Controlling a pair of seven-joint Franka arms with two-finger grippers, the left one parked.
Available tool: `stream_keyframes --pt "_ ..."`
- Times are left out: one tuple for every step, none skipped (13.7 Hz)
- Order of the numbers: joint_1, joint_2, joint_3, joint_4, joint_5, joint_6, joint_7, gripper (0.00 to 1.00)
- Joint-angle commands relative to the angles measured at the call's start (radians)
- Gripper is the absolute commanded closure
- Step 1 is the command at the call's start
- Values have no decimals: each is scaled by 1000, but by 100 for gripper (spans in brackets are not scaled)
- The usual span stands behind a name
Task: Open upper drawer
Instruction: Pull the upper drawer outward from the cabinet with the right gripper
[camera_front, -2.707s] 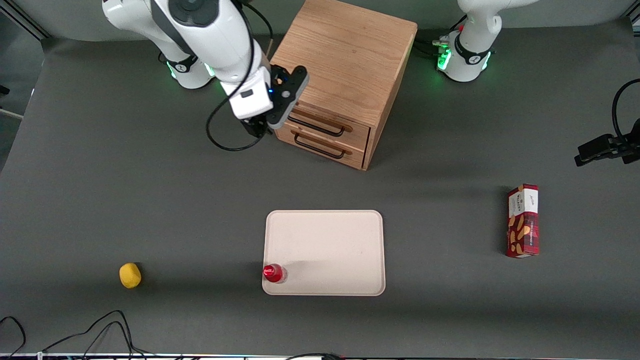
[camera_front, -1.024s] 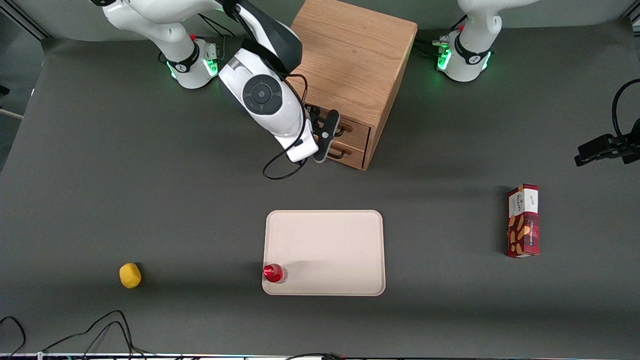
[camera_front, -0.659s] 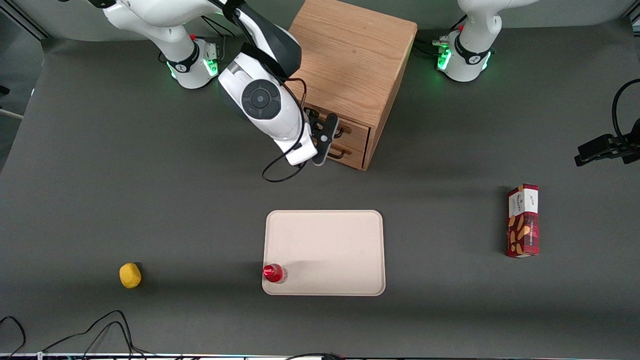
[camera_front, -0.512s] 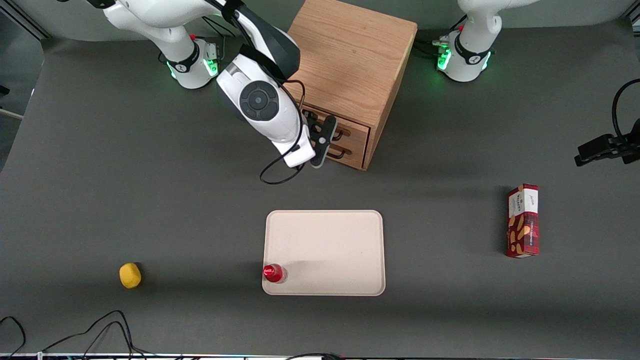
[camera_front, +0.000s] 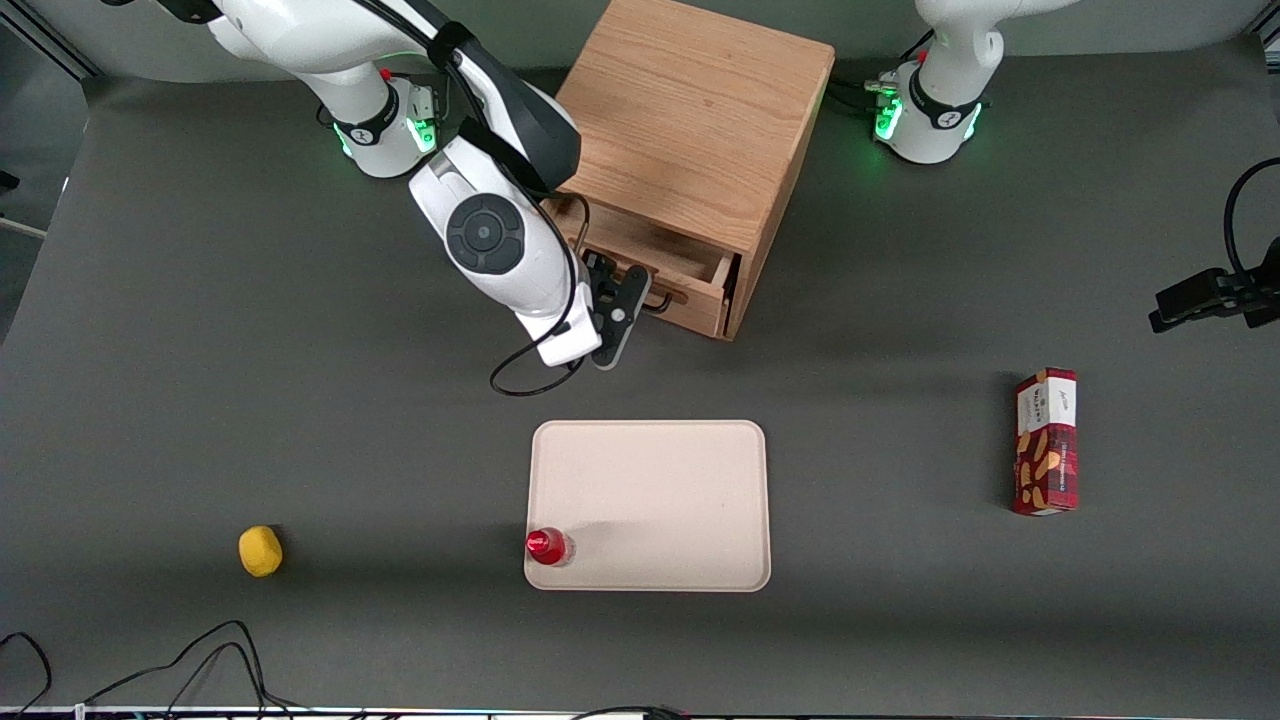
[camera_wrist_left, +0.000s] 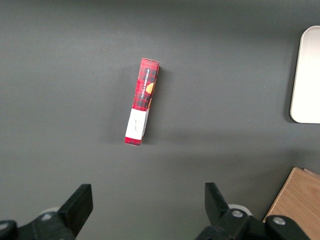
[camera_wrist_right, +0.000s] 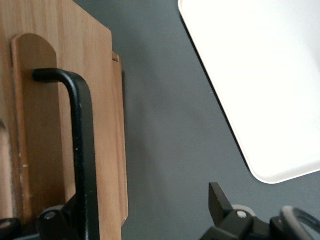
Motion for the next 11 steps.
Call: stream_keyframes --pt "2 25 -19 33 -6 20 -19 0" --pt "2 26 -25 33 -5 26 -19 0" --pt "2 28 -33 35 -3 26 -19 0" --pt "2 29 -34 40 -3 26 -19 0" --pt "2 31 -40 41 -3 28 -19 0" --pt "2 29 -54 41 -2 28 -19 0" --pt "3 29 -57 41 0 31 -19 0" --pt "5 29 -68 43 0 34 -19 0" --pt "6 25 -83 44 1 34 -19 0" --pt "6 23 -91 47 1 34 -19 0" --pt "5 22 -94 47 1 34 -19 0"
